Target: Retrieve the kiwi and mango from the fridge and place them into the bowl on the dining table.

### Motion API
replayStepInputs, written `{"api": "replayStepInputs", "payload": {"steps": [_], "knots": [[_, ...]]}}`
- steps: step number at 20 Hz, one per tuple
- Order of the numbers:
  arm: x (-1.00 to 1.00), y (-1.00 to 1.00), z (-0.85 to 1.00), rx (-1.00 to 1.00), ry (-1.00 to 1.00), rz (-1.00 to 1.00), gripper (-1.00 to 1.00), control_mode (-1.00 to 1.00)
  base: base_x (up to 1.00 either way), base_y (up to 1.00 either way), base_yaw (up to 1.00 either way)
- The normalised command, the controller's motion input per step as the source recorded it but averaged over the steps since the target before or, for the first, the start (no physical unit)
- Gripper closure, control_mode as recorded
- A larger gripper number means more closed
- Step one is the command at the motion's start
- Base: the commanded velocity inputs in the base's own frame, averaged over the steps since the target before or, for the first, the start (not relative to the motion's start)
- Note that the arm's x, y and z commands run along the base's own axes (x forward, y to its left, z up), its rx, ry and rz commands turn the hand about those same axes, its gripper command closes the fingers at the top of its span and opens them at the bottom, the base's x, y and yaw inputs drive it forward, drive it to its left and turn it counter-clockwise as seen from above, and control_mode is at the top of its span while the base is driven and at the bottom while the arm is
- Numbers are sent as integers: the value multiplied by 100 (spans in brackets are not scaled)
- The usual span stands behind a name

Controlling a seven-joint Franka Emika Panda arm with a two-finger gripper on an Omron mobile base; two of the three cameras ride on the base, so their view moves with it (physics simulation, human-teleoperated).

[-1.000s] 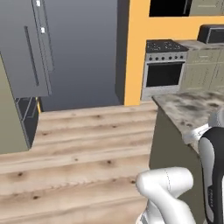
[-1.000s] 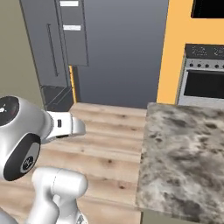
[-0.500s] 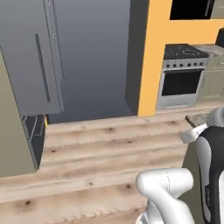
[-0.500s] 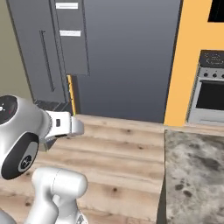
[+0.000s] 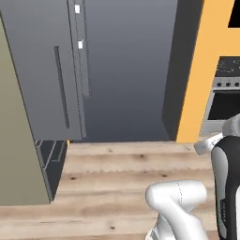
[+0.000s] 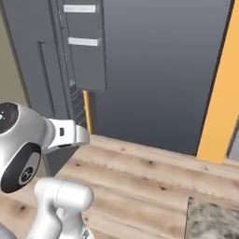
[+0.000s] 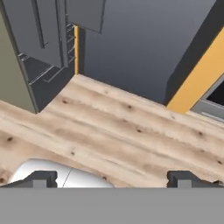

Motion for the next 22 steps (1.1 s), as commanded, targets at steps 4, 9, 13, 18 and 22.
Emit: {"api": "replayStepInputs", "payload": {"steps": [4,9,13,18,22], "knots": [[0,0,0,0,0,0,-100,100,100,-43,42],[0,0,0,0,0,0,-100,100,85,-81,38],[0,0,0,0,0,0,-100,100,57,-99,29],[0,0,0,0,0,0,-100,100,67,-53,28],[0,0,0,0,0,0,-100,100,82,-8,38]]}}
